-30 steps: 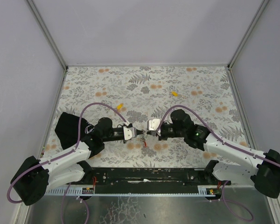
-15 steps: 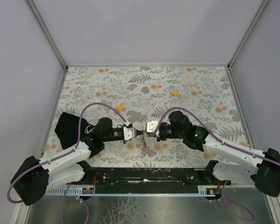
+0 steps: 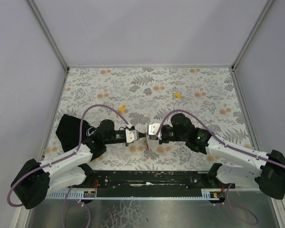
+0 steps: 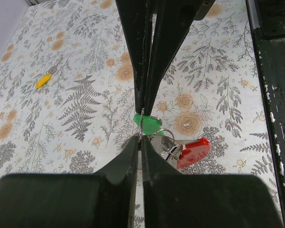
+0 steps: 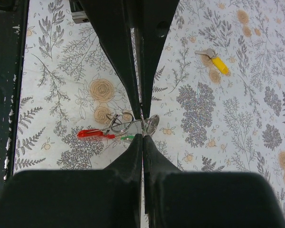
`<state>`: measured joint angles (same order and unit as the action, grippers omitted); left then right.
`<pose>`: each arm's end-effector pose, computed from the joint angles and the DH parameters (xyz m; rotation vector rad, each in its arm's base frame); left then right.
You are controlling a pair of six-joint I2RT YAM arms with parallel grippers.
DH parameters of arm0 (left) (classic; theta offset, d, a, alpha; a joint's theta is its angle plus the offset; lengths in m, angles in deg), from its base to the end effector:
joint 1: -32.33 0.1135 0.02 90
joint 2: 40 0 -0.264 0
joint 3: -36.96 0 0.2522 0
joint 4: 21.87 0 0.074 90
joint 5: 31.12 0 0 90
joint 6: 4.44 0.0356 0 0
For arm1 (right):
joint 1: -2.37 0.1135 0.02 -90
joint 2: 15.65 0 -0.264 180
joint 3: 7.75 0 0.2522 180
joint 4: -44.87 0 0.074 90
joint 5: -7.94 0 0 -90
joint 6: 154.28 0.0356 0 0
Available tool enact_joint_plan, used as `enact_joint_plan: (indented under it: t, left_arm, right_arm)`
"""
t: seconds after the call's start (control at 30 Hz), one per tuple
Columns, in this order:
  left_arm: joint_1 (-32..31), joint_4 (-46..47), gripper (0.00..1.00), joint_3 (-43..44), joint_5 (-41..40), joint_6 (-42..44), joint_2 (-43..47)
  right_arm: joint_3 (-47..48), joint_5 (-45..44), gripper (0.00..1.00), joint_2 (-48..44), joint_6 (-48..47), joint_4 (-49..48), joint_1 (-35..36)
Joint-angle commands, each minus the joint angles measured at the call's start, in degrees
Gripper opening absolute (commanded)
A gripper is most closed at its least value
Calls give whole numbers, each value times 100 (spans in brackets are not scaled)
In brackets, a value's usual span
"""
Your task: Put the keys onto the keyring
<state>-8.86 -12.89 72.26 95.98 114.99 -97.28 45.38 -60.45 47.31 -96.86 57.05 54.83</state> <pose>0.1446 -0.1551 0.2182 1.3908 1.1565 -0.7258 0.1406 0.2045 0.2654 -1.5086 1.2725 0.5958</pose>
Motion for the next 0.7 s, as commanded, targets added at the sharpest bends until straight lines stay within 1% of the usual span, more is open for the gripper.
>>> enact_joint_plan:
  t: [0.0,0.67]
  left_arm:
    - [32,125,0,216,91,76,-31]
    - [31,91,0,262,163,85,-95]
  right_arm:
    - [244,-69,0,32,-68,-150,84]
    - [326,102,0,82,-80,-132,109]
